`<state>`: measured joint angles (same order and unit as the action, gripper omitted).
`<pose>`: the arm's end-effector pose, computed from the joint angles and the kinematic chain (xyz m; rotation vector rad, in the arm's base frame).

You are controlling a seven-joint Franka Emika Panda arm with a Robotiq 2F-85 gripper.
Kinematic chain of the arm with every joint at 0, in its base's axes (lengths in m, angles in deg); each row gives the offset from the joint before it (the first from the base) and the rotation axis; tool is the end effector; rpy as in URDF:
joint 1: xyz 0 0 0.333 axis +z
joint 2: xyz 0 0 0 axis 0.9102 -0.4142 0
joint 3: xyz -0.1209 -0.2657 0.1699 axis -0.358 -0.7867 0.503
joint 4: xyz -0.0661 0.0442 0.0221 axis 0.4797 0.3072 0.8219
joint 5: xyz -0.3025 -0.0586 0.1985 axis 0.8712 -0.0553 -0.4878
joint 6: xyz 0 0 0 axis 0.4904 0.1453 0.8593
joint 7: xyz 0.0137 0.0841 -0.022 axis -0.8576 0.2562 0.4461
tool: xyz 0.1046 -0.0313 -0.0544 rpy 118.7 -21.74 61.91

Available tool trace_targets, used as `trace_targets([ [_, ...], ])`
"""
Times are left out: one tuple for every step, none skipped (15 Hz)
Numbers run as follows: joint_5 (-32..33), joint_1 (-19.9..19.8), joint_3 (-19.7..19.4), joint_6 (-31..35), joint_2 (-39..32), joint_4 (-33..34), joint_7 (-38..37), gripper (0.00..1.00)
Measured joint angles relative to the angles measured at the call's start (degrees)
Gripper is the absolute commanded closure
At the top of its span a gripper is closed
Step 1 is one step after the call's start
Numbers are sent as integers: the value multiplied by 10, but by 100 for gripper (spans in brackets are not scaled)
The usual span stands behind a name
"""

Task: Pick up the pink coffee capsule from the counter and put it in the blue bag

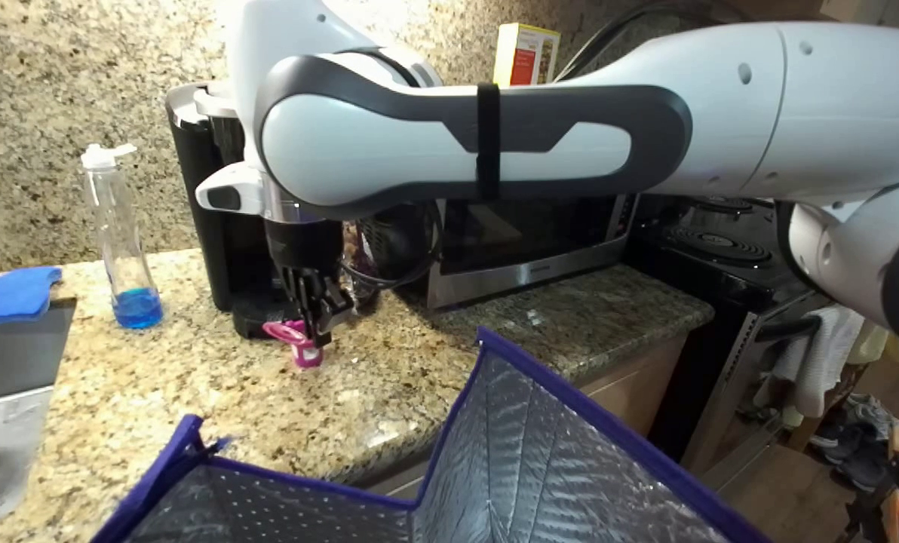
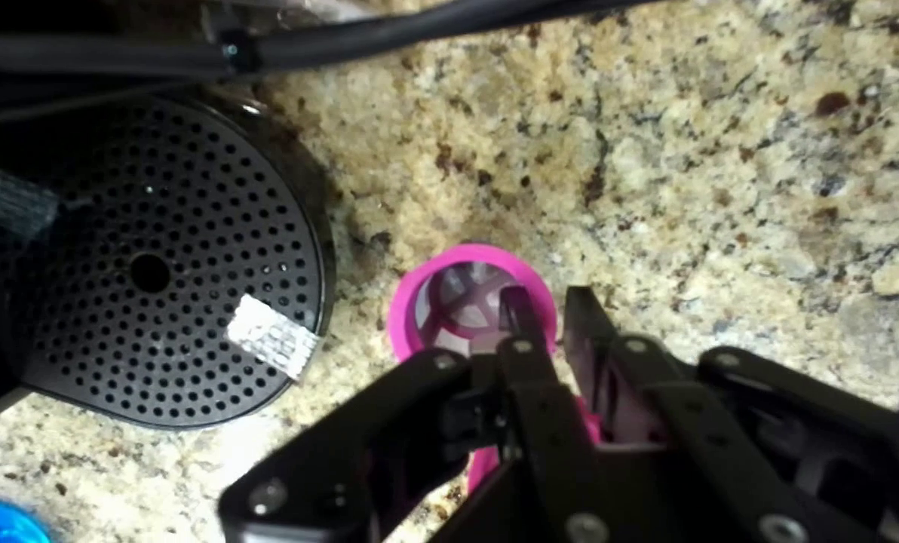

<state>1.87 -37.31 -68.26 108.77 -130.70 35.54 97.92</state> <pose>0.7085 0.3766 0.3035 2.1612 2.0774 0.0163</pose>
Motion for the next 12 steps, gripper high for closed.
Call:
trace_targets([
  [0,0,-1,3,0,0,-2,97],
  [0,1,-1,3,1,0,-5,92],
  [1,1,-3,3,2,0,-8,93],
  [1,2,-3,3,4,0,-12,90],
  [1,3,-4,3,5,0,-15,91],
  [1,3,-5,3,5,0,-17,90],
  [1,4,-5,3,5,0,-19,91],
  [1,5,-6,3,6,0,-23,91],
  [1,7,-8,-2,5,3,-28,92],
  [1,9,-9,-4,7,4,-40,92],
  [1,12,-11,-4,10,4,-56,92],
  [1,16,-13,-9,12,10,-76,81],
])
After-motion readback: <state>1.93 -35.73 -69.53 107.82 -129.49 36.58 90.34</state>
